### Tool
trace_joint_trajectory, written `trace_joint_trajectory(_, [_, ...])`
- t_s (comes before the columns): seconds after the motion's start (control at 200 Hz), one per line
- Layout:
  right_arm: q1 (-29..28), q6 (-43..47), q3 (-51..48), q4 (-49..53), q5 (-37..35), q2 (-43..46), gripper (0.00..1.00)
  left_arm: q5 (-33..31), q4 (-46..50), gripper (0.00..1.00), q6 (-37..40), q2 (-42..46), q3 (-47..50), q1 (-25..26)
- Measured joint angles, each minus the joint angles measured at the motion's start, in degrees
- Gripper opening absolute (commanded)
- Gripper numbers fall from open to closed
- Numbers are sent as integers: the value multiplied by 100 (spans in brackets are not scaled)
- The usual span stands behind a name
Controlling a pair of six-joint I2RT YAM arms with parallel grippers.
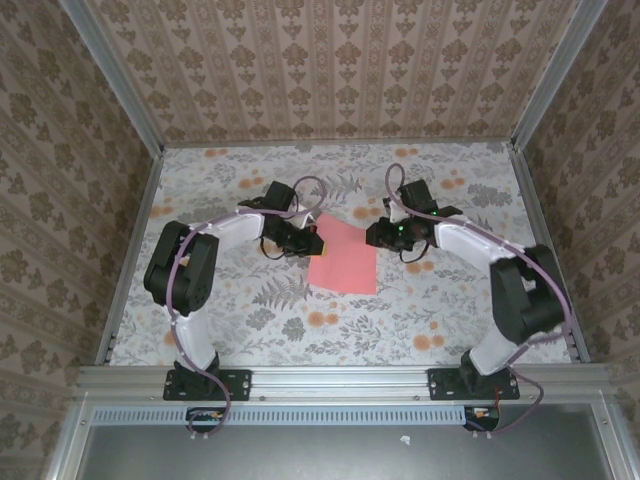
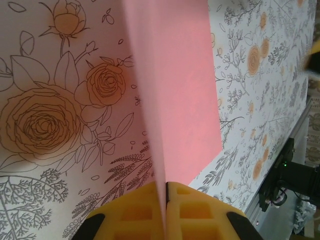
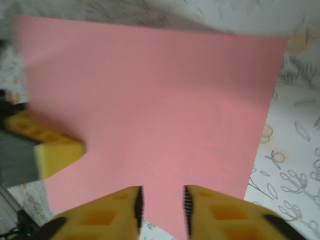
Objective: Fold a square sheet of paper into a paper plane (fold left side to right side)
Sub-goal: First fold in half a square sheet of paper at the center of the table.
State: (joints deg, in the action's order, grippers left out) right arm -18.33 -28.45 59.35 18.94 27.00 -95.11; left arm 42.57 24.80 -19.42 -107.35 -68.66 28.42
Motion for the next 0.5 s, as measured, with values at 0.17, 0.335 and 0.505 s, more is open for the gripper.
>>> trace_joint_trajectory(0.17, [-87, -184, 11, -52, 4, -881, 20, -55, 83, 2, 15, 0, -11, 0])
trace_joint_trajectory(0.335, [-122, -199, 57, -46, -101, -1115, 20, -63, 164, 8, 15, 0, -11, 0])
trace_joint_trajectory(0.505, [-122, -177, 155, 4, -199, -1180, 19, -28, 179, 29, 7, 9, -11, 4])
